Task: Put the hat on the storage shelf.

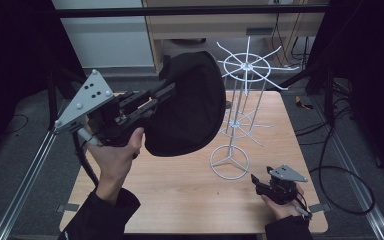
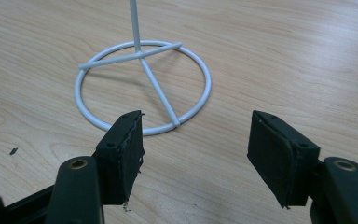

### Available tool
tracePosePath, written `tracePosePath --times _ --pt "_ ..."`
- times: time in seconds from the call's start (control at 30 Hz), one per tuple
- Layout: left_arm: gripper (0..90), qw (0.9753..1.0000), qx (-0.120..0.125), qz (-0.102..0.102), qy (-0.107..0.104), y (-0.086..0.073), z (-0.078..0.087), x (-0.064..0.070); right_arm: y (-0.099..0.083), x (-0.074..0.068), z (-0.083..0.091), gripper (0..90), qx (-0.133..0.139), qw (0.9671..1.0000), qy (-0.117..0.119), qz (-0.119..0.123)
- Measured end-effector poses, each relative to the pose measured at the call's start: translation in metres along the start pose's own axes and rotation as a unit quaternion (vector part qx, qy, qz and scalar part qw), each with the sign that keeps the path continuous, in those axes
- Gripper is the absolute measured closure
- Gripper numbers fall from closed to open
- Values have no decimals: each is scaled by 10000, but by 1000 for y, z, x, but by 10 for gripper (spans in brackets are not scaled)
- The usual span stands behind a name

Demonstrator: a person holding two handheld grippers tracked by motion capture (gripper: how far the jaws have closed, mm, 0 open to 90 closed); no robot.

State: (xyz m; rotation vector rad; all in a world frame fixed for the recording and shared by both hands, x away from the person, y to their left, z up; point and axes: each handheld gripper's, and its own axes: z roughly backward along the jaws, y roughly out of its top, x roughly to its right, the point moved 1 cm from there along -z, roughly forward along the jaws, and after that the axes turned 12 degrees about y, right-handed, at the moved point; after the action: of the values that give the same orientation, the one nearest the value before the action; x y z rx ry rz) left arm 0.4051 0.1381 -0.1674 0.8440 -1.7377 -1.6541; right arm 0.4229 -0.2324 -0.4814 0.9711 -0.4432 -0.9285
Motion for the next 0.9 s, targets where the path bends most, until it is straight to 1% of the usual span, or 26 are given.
tracePosePath --times 0.03,0.13,0.2,0.23,0.43,0.47,0.57,0.77,0.9 --pt "801 10000 -16 7 12 -2 -2 0 0 0 0 357 -1 10000 10 -5" --pt "800 9999 -104 77 -35 -8 -9 0 0 -1 0 358 -14 10000 19 -17" --pt "799 9999 -118 105 -47 -10 -10 0 0 -1 -1 357 -19 10000 15 5" --pt "798 9997 -192 158 -73 -17 -13 -1 0 -1 -1 357 -21 10000 16 6" --pt "793 9988 -428 200 -115 -33 -17 -5 0 0 -1 357 -25 10000 12 18" --pt "793 9988 -428 200 -115 -33 -17 -5 0 0 -1 357 -25 10000 12 18" --pt "789 9980 -566 248 -131 -43 -19 -9 0 0 -1 357 -29 10000 6 25" --pt "782 9966 -760 321 -52 -58 -24 -17 0 -1 -1 357 -41 10000 24 -15" --pt "779 9959 -856 307 -8 -64 -27 -18 0 -1 -1 357 -46 10000 21 7"
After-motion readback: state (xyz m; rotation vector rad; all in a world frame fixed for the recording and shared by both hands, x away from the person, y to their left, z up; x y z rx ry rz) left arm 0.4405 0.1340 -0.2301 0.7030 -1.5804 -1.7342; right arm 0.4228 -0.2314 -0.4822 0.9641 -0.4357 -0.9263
